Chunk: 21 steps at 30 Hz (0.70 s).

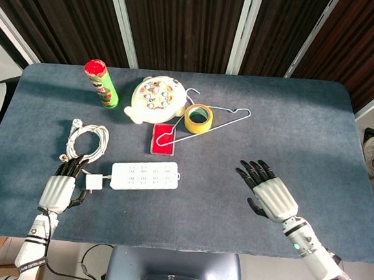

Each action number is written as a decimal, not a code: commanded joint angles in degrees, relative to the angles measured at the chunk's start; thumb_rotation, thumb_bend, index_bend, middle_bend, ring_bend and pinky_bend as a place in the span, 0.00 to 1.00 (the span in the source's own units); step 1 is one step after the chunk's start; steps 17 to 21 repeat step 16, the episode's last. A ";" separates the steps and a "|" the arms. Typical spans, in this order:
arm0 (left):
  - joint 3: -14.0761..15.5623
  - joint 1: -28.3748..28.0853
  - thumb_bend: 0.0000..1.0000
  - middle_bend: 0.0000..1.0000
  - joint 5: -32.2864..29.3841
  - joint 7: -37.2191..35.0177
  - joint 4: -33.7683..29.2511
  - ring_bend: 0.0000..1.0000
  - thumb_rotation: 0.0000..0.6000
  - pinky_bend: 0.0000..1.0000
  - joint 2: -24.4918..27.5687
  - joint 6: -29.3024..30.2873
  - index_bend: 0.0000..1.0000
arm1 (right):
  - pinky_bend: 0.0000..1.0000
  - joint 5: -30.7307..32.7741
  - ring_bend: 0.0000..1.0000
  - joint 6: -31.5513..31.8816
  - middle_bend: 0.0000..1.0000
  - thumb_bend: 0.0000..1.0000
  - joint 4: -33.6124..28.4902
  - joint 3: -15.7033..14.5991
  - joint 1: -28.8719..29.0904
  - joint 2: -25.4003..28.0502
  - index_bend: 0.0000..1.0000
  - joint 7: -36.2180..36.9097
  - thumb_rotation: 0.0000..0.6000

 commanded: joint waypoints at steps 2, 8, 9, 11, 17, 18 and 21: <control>2.22 4.98 0.39 0.00 8.45 -4.61 -6.59 0.00 1.00 0.12 8.58 10.21 0.00 | 0.00 1.48 0.00 5.73 0.00 0.40 -4.03 -3.53 -6.53 6.16 0.00 -2.87 1.00; 4.45 13.34 0.42 0.00 10.71 -12.75 -6.71 0.00 1.00 0.11 16.22 21.11 0.00 | 0.00 -0.91 0.00 18.13 0.00 0.32 4.02 -6.84 -17.33 4.95 0.00 3.10 1.00; 5.11 14.09 0.42 0.00 9.89 -15.01 -6.93 0.00 1.00 0.11 17.66 20.23 0.00 | 0.00 -0.06 0.00 19.88 0.00 0.32 6.06 -6.43 -18.95 3.96 0.00 5.48 1.00; 6.36 13.73 0.42 0.00 9.93 -15.68 -7.33 0.00 1.00 0.11 20.19 17.17 0.00 | 0.00 1.89 0.00 21.18 0.00 0.32 8.24 -5.35 -20.58 2.77 0.00 9.34 1.00; 6.62 12.93 0.42 0.00 8.61 -13.66 -9.58 0.00 1.00 0.11 23.01 12.84 0.00 | 0.00 2.92 0.00 20.72 0.00 0.28 10.55 -3.34 -21.06 3.33 0.00 13.80 1.00; 6.62 12.93 0.42 0.00 8.61 -13.66 -9.58 0.00 1.00 0.11 23.01 12.84 0.00 | 0.00 2.92 0.00 20.72 0.00 0.28 10.55 -3.34 -21.06 3.33 0.00 13.80 1.00; 6.62 12.93 0.42 0.00 8.61 -13.66 -9.58 0.00 1.00 0.11 23.01 12.84 0.00 | 0.00 2.92 0.00 20.72 0.00 0.28 10.55 -3.34 -21.06 3.33 0.00 13.80 1.00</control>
